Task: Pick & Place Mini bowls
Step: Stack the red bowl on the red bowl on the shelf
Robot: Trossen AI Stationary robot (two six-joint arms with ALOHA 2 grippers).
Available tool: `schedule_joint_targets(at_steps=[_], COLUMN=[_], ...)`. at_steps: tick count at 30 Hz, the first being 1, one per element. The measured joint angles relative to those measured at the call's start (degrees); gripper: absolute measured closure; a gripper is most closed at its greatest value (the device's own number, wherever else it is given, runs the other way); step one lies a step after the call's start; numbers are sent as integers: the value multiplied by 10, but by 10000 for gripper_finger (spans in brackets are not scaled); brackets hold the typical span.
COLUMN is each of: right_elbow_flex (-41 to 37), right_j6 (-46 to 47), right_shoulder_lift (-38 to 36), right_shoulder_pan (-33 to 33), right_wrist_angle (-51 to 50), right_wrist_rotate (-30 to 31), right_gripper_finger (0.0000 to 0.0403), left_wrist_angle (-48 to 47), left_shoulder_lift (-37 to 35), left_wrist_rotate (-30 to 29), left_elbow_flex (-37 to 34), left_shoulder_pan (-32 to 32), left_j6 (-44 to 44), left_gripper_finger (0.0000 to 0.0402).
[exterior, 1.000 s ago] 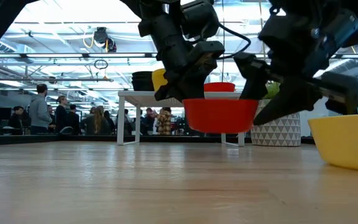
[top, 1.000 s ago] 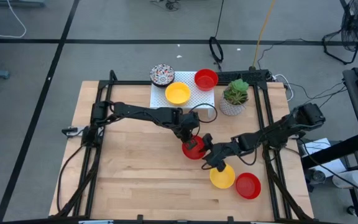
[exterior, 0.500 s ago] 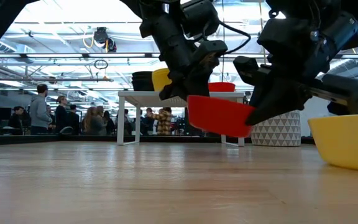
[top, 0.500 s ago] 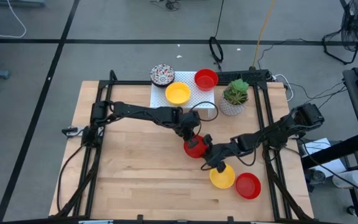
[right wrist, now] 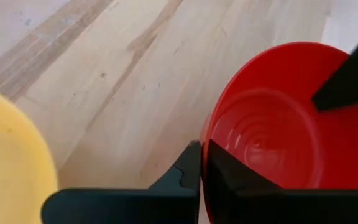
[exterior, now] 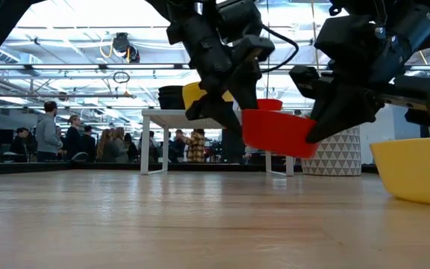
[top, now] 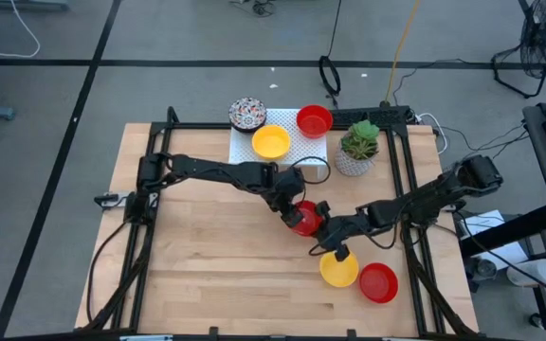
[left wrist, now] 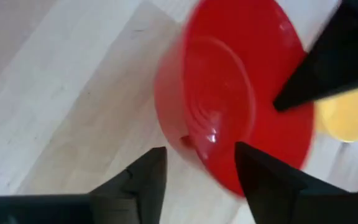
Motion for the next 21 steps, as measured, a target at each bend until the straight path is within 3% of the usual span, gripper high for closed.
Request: schedule_joint_targets(at_steps=[5,11,17,21], right_elbow_flex=[0,0,0,18], right_j6=[46,109,111,99], right_shoulder_lift=[-33,-81,-176,-236], right_shoulder_pan=[0,5,4,-26], right_wrist_angle=[-75,-165,-227,-226], right_wrist_rotate=[-8,-22,98,123], right_gripper_finger=[402,403,403,403], left_wrist_angle=[30,90,90,90], left_shoulder_lift=[-29,-85,-154,-198], left_wrist_rotate=[11,-5,-20,-37], left_elbow_flex=[0,1,1,1], left_shoulder_pan=[13,24,14,-5], left_j6=[14,47,115,130], left_gripper_finger=[174,161,160,160])
